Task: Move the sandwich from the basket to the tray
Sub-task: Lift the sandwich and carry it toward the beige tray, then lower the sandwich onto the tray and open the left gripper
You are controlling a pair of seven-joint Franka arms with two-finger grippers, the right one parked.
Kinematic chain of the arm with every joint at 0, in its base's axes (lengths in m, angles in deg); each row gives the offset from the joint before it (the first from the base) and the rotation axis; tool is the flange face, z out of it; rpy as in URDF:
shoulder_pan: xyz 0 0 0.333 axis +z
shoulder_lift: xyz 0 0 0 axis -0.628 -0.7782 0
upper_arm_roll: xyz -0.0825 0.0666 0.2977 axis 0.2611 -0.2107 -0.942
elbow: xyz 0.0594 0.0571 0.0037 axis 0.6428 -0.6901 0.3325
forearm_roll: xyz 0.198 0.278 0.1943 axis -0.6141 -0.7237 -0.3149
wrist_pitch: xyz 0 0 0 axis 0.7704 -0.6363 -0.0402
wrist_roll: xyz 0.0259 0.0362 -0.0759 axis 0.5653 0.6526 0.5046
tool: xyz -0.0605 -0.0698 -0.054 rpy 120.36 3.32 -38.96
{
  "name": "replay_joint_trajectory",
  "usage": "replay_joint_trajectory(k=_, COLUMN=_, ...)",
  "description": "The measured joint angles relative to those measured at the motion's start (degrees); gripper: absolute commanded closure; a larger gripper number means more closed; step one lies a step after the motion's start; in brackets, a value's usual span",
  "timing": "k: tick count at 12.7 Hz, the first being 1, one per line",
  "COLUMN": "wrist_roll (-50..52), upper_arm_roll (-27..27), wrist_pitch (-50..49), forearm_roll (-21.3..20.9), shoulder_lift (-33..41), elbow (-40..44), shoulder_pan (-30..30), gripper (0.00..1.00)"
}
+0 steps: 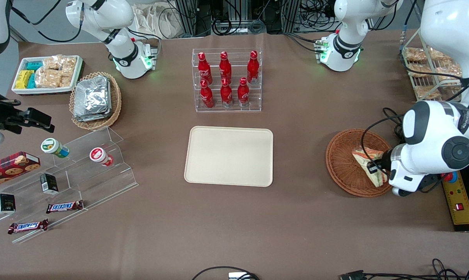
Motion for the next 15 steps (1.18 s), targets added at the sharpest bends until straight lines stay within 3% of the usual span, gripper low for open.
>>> replay_joint_trajectory(k=3, wrist_roll=-0.6, upper_arm_roll=3.3, wrist_pitch=-1.0, forearm_roll=0.2, shoulder_lift=-0.1, elbow=2.2, shoulder_pan=-4.2, gripper=1.0)
replay_joint_trajectory(k=8, wrist_roll=0.0, upper_arm_roll=3.9, wrist_pitch=-0.4, forearm_roll=0.2, shoulder_lift=-4.2, elbow=2.1, shoulder_pan=-17.9, gripper=0.96)
replay_joint_trajectory(k=15, wrist_roll=6.2, upper_arm_roll=3.8, wrist_pitch=15.9, forearm_roll=0.1, shoulder_lift=-14.6, elbow=2.0, shoulder_pan=-27.5, gripper=1.0)
